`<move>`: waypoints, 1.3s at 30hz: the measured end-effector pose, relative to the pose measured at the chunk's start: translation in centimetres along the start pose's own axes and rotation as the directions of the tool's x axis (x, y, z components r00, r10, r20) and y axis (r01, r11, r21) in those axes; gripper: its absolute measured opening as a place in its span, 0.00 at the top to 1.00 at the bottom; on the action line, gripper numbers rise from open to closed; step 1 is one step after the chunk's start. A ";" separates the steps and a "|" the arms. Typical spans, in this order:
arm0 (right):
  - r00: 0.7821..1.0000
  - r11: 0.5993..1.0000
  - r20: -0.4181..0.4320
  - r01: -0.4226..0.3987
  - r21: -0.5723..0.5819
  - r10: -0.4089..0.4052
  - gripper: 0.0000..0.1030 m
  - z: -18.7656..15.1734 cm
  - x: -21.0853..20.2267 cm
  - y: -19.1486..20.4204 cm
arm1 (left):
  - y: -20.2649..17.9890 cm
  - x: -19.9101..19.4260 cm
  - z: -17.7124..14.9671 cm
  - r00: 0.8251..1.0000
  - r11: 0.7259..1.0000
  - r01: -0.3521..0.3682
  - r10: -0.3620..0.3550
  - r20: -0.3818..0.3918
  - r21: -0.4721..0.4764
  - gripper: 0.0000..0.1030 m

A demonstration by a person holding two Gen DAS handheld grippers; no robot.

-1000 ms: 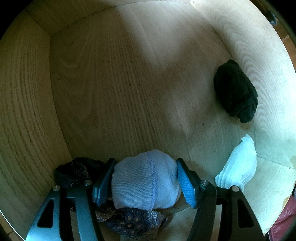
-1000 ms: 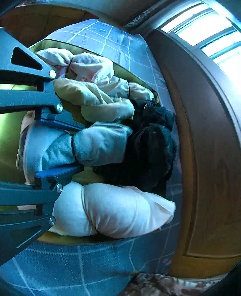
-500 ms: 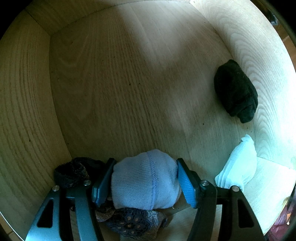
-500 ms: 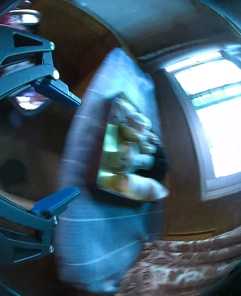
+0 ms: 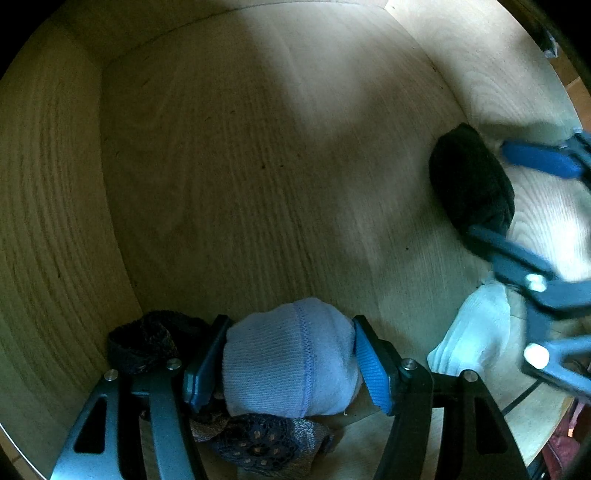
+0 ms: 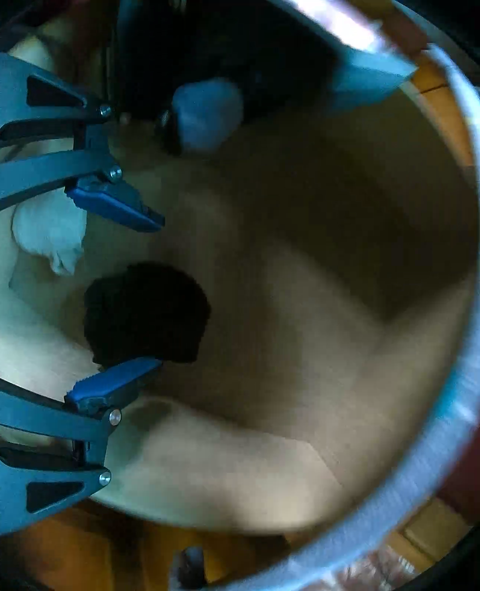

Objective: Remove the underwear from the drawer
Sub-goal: 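Move the right tool into the drawer and grasp the black sock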

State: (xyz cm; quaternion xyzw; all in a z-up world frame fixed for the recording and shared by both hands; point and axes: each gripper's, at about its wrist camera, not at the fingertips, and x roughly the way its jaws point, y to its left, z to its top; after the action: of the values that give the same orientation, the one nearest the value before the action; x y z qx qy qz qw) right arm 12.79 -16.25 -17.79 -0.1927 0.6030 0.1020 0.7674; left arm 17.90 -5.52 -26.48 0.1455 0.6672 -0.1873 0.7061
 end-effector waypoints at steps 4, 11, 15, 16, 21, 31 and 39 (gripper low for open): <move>0.996 0.997 -0.083 0.036 -0.069 -0.041 0.32 0.7 2.4 0.5 | 0.0 0.1 -0.2 1.000 1.000 -0.003 0.003 -0.001 0.004 0.35; 0.991 0.989 -0.092 0.082 -0.125 -0.094 0.24 1.3 4.6 1.3 | -0.2 0.3 0.0 1.000 1.000 -0.015 0.015 -0.006 0.015 0.34; 0.992 0.990 -0.087 0.077 -0.121 -0.088 0.25 1.5 4.7 0.9 | -0.9 0.3 0.2 1.000 0.999 -0.023 0.023 -0.012 0.025 0.34; 0.992 0.990 -0.087 0.076 -0.122 -0.087 0.25 1.2 4.6 0.8 | -1.1 0.3 0.3 1.000 0.999 -0.023 0.023 -0.013 0.024 0.34; 0.993 0.989 -0.085 0.075 -0.125 -0.086 0.25 1.0 4.5 1.2 | -1.2 0.2 0.4 1.000 0.999 -0.023 0.023 -0.013 0.024 0.34; 0.993 0.989 -0.085 0.075 -0.125 -0.086 0.25 1.0 4.4 1.3 | -1.2 0.2 0.6 1.000 0.999 -0.022 0.023 -0.014 0.025 0.33; 0.992 0.988 -0.086 0.085 -0.128 -0.097 0.25 1.1 4.2 2.1 | -1.1 0.3 0.7 1.000 1.000 0.002 -0.002 -0.009 0.021 0.33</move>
State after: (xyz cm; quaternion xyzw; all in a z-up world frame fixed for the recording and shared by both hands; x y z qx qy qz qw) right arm 14.05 -14.23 -21.96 -0.2720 0.6208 0.0953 0.7291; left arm 17.99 -6.81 -26.66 0.1529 0.6686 -0.1942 0.7013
